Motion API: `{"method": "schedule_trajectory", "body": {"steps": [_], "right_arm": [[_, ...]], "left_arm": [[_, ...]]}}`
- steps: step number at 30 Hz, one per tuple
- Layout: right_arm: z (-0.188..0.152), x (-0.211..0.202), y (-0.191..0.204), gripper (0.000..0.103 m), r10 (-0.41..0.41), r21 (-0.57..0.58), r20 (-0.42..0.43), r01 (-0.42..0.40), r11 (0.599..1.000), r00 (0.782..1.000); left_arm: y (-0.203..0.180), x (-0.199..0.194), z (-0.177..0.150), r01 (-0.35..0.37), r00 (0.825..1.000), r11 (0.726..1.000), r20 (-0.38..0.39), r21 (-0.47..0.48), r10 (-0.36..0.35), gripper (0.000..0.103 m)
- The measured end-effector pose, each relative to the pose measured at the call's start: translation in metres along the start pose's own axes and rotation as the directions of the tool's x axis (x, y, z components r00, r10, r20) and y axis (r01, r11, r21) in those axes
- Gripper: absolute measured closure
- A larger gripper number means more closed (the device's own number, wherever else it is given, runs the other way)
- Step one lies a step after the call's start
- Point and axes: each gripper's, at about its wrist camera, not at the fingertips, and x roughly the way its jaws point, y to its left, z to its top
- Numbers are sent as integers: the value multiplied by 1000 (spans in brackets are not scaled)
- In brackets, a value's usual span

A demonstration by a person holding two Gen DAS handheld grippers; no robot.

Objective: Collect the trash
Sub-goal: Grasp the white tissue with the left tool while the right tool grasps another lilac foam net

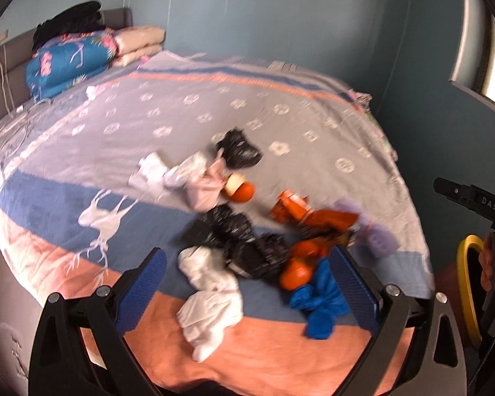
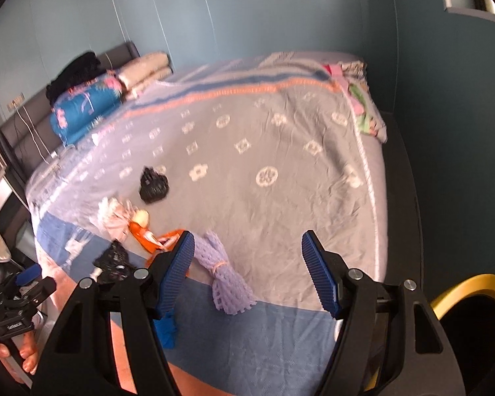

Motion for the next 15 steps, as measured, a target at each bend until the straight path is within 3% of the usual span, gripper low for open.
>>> {"method": "schedule_trajectory", "body": {"steps": [15], "right_arm": [[-22, 103, 29, 38, -109, -121, -191, 87, 989, 976]], "left_arm": [[44, 65, -24, -28, 986, 997, -167, -69, 16, 8]]}}
